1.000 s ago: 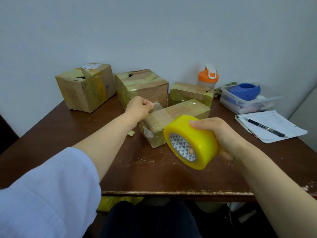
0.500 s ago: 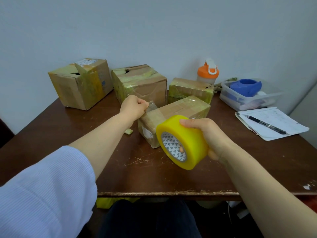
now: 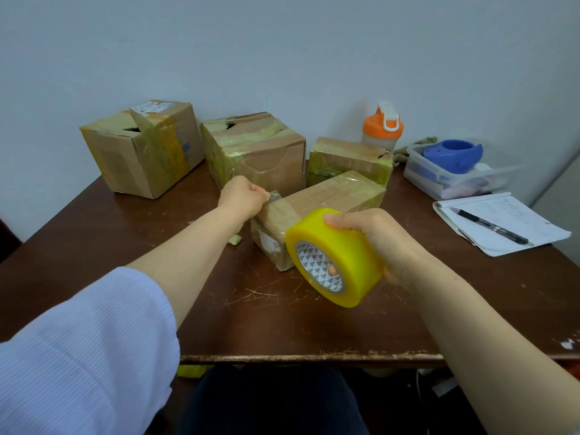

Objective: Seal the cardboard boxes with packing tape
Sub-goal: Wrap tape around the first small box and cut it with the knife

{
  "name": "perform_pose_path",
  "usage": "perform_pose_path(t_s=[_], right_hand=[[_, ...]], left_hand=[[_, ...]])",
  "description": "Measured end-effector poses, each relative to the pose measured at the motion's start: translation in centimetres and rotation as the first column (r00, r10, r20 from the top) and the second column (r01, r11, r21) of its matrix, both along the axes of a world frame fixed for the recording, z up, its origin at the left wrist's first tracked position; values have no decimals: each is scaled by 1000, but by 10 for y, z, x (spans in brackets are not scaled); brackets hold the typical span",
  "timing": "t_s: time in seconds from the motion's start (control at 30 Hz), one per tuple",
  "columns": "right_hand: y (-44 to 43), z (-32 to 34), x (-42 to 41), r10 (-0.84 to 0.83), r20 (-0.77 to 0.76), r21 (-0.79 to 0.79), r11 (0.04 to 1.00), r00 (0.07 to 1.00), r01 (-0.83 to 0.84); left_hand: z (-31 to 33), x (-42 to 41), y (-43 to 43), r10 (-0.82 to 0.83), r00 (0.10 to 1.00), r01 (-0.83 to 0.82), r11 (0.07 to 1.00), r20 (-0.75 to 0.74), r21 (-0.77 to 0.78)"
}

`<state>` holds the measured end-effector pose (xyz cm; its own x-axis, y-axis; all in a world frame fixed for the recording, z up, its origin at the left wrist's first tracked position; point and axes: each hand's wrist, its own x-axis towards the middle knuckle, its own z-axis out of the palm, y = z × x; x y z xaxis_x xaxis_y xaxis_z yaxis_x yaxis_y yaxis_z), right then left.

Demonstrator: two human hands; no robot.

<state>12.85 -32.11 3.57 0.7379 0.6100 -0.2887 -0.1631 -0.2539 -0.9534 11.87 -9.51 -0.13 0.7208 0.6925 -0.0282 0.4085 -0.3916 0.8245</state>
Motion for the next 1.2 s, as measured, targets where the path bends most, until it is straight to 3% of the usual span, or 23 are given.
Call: perform_pose_path(t_s=[0.2, 0.47, 0.5, 0.57, 0.6, 0.67, 0.77, 0.87, 1.2], right_hand=[[3, 5, 0, -8, 7, 15, 1000, 1000, 8], [4, 5, -1, -34, 13, -5, 999, 999, 34], [3, 5, -1, -32, 10, 0, 999, 999, 32], [3, 5, 0, -17, -8, 17, 1000, 1000, 17], [3, 6, -1, -10, -15, 25, 1000, 1000, 11], [3, 6, -1, -6, -13, 24, 1000, 1000, 7], [2, 6, -3, 5, -33, 39, 999, 999, -4], [2, 5, -5, 28, -4, 21, 999, 1000, -28], [-10, -2, -1, 49, 82, -156, 987, 995, -35]], left_hand=[[-10, 3, -2, 19, 1000, -18, 1000, -7, 24], [-19, 7, 0, 88, 996, -90, 981, -23, -170], [-20, 7, -1, 81, 997, -80, 988, -4, -131], [-19, -1, -8, 32, 998, -43, 978, 57, 205], [-19, -6, -13, -21, 993, -27, 922, 120, 387], [-21, -17, -22, -162, 967, 34, 848, 198, 529], [-30, -26, -26, -282, 958, 223, 850, 54, 476], [-37, -32, -24, -390, 916, 374, 755, -90, 539], [-39, -32, -19, -411, 907, 401, 772, -94, 493]])
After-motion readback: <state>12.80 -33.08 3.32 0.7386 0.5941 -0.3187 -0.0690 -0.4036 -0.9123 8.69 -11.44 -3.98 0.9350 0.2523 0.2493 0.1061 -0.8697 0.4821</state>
